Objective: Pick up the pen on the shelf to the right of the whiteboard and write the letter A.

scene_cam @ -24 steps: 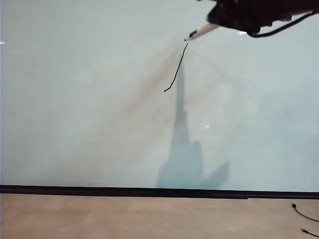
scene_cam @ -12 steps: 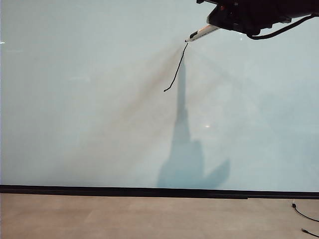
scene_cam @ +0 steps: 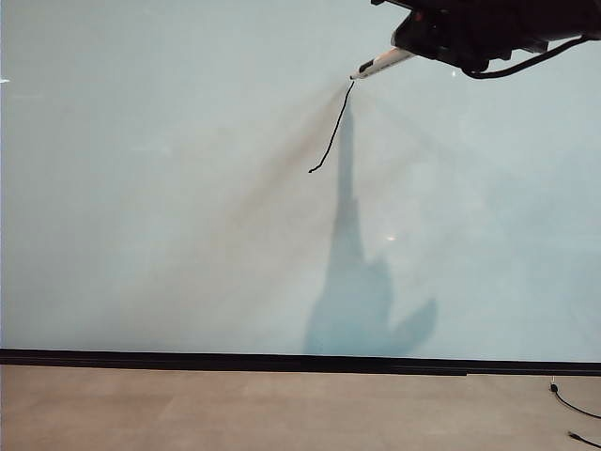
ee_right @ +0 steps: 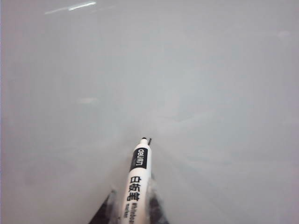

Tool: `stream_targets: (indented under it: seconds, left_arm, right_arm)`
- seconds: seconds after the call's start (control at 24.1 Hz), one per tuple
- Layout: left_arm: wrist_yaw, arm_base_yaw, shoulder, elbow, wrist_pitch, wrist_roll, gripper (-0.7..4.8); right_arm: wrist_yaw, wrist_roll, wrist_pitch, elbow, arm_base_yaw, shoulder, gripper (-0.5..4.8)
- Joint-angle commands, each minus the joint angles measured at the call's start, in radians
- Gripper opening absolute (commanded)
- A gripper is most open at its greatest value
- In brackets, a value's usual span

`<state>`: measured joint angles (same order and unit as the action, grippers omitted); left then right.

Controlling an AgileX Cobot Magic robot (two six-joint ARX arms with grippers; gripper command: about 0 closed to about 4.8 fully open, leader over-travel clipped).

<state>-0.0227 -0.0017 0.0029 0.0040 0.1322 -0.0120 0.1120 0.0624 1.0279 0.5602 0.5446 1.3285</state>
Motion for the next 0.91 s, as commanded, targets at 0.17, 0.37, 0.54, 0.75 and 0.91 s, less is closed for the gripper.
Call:
stream_targets:
  seconds: [0.17, 0.37, 0.54, 0.75, 0.91]
  left_arm:
    - [0.0, 0.0, 0.0, 0.003, -0.006, 0.004, -0.05]
    - [0.0, 0.0, 0.0, 0.003, -0.006, 0.004, -0.05]
    - [0.0, 0.0, 0.0, 0.003, -0.006, 0.004, -0.04]
    - [0.0, 0.0, 0.0, 0.003, -0.006, 0.004, -0.04]
    - [0.0, 0.0, 0.0, 0.003, -0.006, 0.004, -0.05]
  right_arm:
    - [0.01, 0.02, 0.024, 0.005, 0.0, 0.006, -0.09]
    - [0.014, 0.02, 0.024, 0.005, -0.003, 0.006, -0.09]
    - [0.021, 0.021, 0.024, 0.005, -0.003, 0.007, -0.09]
    - [0.017, 0.042, 0.028, 0.005, -0.008, 0.019, -0.09]
    - [0.018, 0.043, 0.048, 0.005, -0.008, 0.031, -0.09]
